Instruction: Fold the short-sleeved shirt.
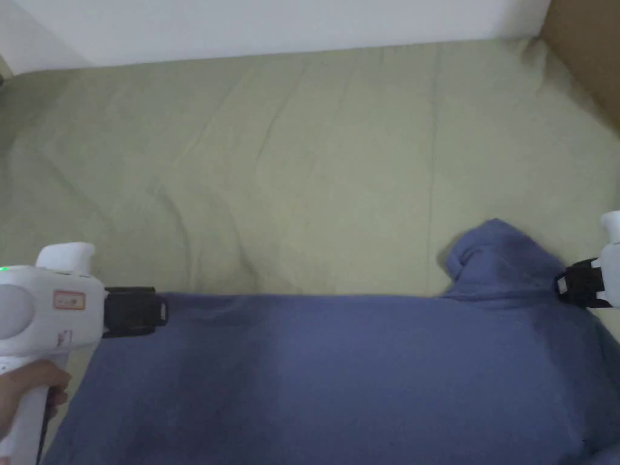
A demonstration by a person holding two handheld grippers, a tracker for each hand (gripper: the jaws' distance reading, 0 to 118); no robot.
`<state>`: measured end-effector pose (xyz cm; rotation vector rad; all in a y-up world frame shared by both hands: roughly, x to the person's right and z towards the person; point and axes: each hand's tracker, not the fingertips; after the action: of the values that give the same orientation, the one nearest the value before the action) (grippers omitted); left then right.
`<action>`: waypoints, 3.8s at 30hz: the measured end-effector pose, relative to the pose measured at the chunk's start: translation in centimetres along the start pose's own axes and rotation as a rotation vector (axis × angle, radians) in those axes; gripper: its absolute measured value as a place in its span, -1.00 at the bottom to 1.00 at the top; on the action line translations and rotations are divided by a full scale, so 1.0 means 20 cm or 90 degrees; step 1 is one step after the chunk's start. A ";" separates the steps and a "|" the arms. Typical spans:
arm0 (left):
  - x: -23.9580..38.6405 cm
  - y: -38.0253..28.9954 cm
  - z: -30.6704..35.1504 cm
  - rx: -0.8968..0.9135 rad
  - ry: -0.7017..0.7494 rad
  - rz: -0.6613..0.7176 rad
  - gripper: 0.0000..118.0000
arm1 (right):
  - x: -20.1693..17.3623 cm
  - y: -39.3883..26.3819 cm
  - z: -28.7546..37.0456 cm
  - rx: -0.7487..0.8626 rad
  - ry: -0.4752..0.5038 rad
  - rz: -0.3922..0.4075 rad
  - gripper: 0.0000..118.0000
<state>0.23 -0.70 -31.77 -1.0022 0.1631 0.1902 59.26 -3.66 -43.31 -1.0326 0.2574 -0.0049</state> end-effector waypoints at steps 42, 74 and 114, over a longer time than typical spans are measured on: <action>-0.15 -1.34 0.77 -0.021 -0.036 0.048 -0.93 | -0.05 -1.41 0.90 -0.015 0.031 0.049 -0.98; -0.41 -1.57 1.07 0.119 -0.164 0.277 0.30 | -0.86 -1.36 1.31 0.371 0.046 0.108 -1.00; -0.53 -1.11 0.65 -0.039 -0.337 0.230 -0.94 | -0.82 -1.27 1.40 0.319 0.133 -0.004 -1.00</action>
<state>-4.19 -2.17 -4.42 -0.9461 -0.1487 0.7840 52.27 9.01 -4.69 -0.5324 0.4181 -0.1750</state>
